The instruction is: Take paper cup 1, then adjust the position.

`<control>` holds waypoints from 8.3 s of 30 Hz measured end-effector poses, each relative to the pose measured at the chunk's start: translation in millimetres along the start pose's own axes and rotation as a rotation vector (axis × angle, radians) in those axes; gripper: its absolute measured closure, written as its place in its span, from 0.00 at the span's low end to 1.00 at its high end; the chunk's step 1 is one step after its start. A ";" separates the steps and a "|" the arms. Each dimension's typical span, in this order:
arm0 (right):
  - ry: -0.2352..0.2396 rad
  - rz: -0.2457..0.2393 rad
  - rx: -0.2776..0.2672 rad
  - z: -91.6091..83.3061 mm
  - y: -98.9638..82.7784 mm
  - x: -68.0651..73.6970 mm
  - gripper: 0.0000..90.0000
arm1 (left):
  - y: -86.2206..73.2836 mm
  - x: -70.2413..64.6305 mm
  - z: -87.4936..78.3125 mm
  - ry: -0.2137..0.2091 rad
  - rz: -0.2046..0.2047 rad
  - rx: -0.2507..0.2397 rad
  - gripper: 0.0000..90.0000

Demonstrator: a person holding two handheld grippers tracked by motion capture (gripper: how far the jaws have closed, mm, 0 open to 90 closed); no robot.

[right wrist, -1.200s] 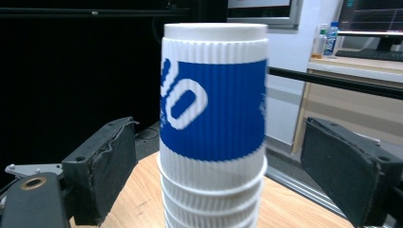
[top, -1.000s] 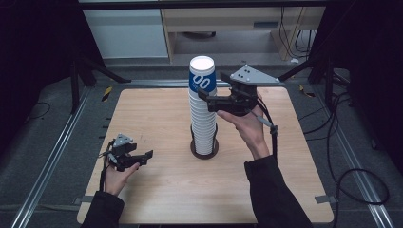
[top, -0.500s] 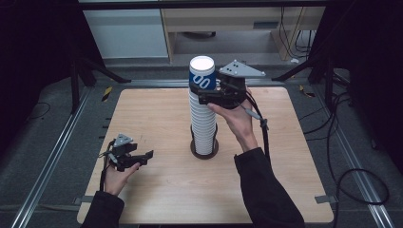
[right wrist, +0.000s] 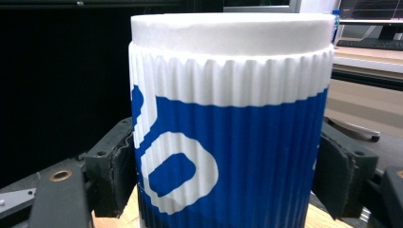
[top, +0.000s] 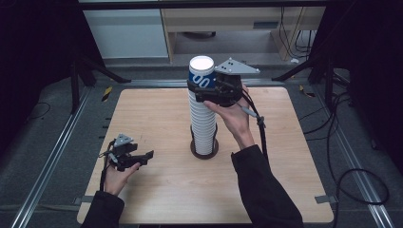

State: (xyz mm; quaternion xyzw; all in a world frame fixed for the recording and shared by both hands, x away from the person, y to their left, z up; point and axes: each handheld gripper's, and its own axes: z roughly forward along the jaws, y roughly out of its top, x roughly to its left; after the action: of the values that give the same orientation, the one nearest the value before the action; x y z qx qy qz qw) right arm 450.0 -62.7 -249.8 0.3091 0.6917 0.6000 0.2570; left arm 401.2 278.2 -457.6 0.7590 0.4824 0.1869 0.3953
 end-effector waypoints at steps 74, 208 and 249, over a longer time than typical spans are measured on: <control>-0.088 -0.015 -0.032 -126.2 -37.6 -61.7 0.26 | 3.5 -3.4 -7.3 -0.017 0.020 -0.003 0.23; 0.640 -0.344 0.459 -22.9 -204.7 46.5 0.25 | 47.9 -141.9 7.1 -0.581 0.504 0.159 0.30; 0.557 -0.113 0.339 -47.1 -195.4 1.7 0.10 | 57.5 -103.4 -11.5 -0.641 0.340 -0.091 0.30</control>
State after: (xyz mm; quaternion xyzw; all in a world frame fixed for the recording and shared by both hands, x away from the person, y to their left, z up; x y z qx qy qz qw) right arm 391.3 -110.4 -436.1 0.1324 0.8414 0.5227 0.0359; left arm 379.1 179.3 -395.6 0.8299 0.1923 0.0239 0.5231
